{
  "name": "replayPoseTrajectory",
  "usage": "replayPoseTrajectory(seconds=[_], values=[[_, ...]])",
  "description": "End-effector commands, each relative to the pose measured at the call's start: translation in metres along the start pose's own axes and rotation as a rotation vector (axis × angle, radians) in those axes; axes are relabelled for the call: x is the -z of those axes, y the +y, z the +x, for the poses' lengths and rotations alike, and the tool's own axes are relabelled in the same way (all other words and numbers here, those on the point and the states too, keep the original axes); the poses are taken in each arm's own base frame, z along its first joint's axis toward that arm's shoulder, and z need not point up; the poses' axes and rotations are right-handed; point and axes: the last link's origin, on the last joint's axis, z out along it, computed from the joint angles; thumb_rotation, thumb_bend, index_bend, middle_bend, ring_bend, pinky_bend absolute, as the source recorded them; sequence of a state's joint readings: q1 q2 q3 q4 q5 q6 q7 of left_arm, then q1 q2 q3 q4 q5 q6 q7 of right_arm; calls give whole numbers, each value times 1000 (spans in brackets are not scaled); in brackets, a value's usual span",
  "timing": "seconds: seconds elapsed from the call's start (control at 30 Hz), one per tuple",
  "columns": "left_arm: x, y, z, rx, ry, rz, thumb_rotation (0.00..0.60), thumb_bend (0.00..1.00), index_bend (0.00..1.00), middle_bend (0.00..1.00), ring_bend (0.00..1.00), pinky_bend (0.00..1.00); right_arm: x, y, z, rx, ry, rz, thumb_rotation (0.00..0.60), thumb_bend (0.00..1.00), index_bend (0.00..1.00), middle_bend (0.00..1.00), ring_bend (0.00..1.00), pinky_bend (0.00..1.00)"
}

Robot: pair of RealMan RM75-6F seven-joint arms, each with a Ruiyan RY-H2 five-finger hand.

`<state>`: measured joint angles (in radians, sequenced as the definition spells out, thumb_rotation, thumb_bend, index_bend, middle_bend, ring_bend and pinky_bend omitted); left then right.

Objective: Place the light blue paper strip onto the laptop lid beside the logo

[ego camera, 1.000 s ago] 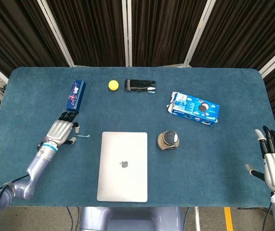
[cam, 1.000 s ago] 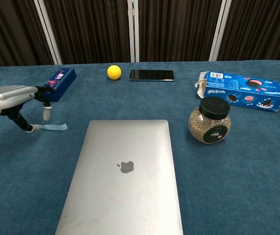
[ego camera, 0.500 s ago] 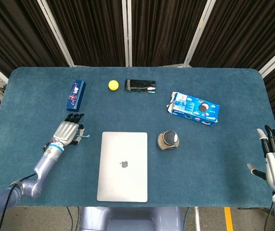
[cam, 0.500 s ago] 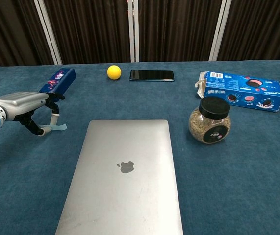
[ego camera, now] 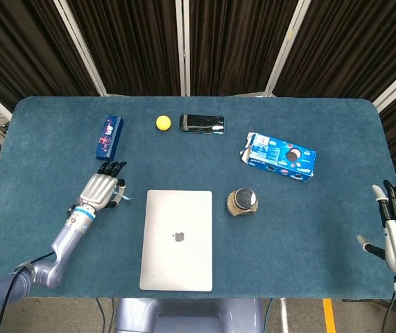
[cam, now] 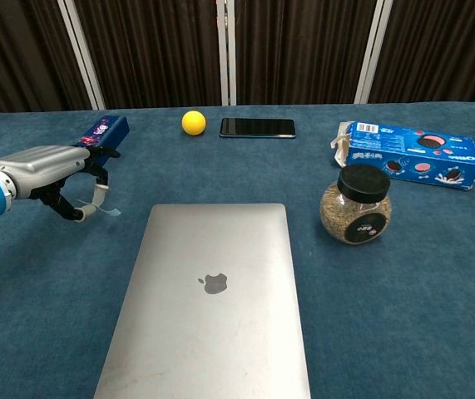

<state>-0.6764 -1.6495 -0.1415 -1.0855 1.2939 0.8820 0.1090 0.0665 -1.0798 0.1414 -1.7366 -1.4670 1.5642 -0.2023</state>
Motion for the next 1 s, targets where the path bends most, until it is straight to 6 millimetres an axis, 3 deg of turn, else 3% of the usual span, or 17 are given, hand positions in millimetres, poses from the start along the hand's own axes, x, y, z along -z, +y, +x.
replayPoseTrajectory(seconds=[0.03,0.23,0.43,0.63,0.73,0.8,0.9,0.93,1.0], values=[[2,16,8,20,26,-65,600,474,645,0,0,0,0,0,0,-1,2,1,600,0,74,0,0,0],[0,60,17,30,55,-211,600,474,646,0,0,0,1,0,1,-2,7,-2,600,0,83,0,0,0],[-3,97,12,-13,39,-311,600,471,650,0,0,0,1,0,2,-3,12,-3,600,0,85,0,0,0],[-5,121,0,-46,-11,-365,600,455,650,0,0,0,1,4,4,-3,20,-15,600,0,92,0,0,0],[-4,124,-1,-53,-19,-375,600,436,626,0,0,0,0,5,4,-1,21,-17,600,0,95,0,0,0],[-3,124,-1,-63,-18,-382,600,328,537,0,0,0,0,6,4,-1,20,-19,600,0,95,0,0,0],[-2,121,0,-78,-14,-386,600,35,204,0,0,0,0,6,4,-1,19,-19,600,0,95,0,0,0],[-2,119,1,-80,-10,-385,600,1,91,0,0,0,0,5,3,-1,19,-18,600,0,95,0,0,0],[-1,116,5,-77,-1,-385,600,0,4,0,0,0,0,5,3,-1,18,-16,600,0,95,0,0,0]])
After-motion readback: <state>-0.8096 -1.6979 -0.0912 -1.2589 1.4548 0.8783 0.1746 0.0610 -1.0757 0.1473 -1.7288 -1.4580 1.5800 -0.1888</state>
